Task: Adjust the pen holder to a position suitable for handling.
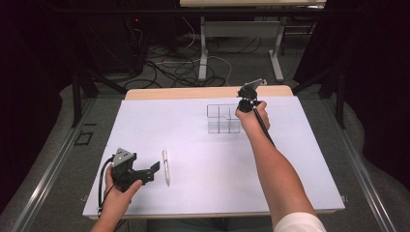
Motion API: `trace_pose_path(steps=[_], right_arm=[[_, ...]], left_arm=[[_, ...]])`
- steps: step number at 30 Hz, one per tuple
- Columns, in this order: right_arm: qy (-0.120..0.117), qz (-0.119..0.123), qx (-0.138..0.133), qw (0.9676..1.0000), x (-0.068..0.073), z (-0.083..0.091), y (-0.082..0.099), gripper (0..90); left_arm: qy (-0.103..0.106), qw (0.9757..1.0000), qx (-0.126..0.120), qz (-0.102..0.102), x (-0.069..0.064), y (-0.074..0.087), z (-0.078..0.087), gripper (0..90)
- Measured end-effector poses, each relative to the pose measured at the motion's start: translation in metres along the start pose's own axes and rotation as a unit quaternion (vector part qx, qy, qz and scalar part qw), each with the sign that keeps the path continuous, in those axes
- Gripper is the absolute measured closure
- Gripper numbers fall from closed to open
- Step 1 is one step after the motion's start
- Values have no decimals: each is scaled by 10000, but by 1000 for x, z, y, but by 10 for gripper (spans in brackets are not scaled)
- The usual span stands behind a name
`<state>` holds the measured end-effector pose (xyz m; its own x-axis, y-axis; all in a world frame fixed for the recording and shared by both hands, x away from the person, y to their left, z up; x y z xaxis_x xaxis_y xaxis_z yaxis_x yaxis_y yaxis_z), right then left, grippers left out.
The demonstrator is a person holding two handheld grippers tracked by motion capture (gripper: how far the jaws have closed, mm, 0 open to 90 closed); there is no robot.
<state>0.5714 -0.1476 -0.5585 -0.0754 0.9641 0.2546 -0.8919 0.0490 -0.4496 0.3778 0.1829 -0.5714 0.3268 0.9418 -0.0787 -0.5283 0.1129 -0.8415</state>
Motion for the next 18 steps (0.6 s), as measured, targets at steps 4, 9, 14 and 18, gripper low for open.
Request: trace_pose_path(steps=[4,9,14,18], right_arm=[[8,-33,37,10000,-3,1,1,868],[-4,-93,107,9999,-3,3,3,868],[-50,-176,95,9998,-1,5,5,865],[-120,-260,67,9996,2,9,7,863]], left_arm=[[-12,10000,3,-18,1,0,0,17],[-5,10000,7,-38,1,0,0,17],[1,10000,19,-38,1,1,-1,18],[-13,10000,41,-53,2,1,-1,18]])
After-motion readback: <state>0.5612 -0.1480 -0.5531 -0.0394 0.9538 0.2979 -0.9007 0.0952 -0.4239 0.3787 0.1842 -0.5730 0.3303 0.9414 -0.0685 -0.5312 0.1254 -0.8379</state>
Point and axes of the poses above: each handheld gripper's, and its own axes: z roughly backward along the jaws, y roughly out of its underside, x roughly to its left, the point moved 10 cm from there along -z, roughly forward along the jaws, and after that the axes turned 9 degrees about -y, right-handed, at the moved point
